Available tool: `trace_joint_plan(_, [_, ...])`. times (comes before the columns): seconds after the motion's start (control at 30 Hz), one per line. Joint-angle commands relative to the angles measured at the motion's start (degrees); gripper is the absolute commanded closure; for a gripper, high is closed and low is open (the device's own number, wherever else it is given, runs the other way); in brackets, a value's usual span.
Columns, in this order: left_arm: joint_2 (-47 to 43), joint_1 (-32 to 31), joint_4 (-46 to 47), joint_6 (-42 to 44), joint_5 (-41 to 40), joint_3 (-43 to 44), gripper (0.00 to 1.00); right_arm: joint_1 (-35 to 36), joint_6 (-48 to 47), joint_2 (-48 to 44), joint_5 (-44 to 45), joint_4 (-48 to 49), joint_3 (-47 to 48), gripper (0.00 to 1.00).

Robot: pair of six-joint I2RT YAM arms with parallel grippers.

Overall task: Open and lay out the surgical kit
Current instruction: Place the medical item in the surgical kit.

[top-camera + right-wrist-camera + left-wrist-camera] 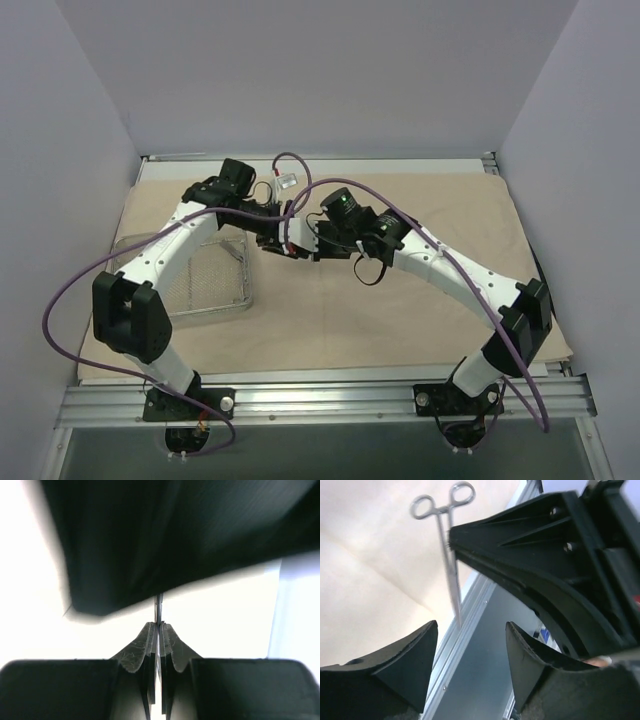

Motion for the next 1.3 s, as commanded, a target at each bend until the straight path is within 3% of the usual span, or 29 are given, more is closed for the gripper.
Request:
trace_joint_plan(0.0, [-4.82, 4.88, 6.80, -1.84, 0.77, -0.96, 0.34, -1.82, 2.36, -2.76, 1.92, -1.73, -2.40, 1.00])
trace_joint_plan(0.17, [-6.67, 10.78, 8.66, -2.29, -1.16, -2.37, 0.33, -4.02, 5.70, -4.61, 0.24, -1.47, -5.22, 1.00])
trace_joint_plan(0.4, [-9.05, 15.53, 6.37, -3.33, -15.67, -2.99, 0.33, -14.73, 14.40, -6.99, -8.98, -1.21, -11.28, 1.00])
trace_joint_plan(0.7, [-7.03, 16.85, 6.29, -6.24, -16.28, -1.76, 0.34, -33.62, 19.41, -10.06, -19.01, -4.28, -15.94, 1.00])
trace_joint_plan(0.83, [-6.23, 17.46, 6.29, -6.77, -15.15, -2.11, 0.35, -37.50, 19.50, -8.75, -18.13, -4.98, -18.22, 1.00])
trace_joint_plan(1.03, [-5.44, 18.78, 5.85, -5.80, -13.56, -2.20, 0.34, -43.65, 20.82, -6.20, -24.44, -3.76, -22.61, 1.00])
trace_joint_plan(1.27, [-4.39, 21.50, 6.20, -5.63, -11.72, -3.34, 0.35, -47.00, 19.59, 2.05, -26.21, -4.55, -20.61, 1.00])
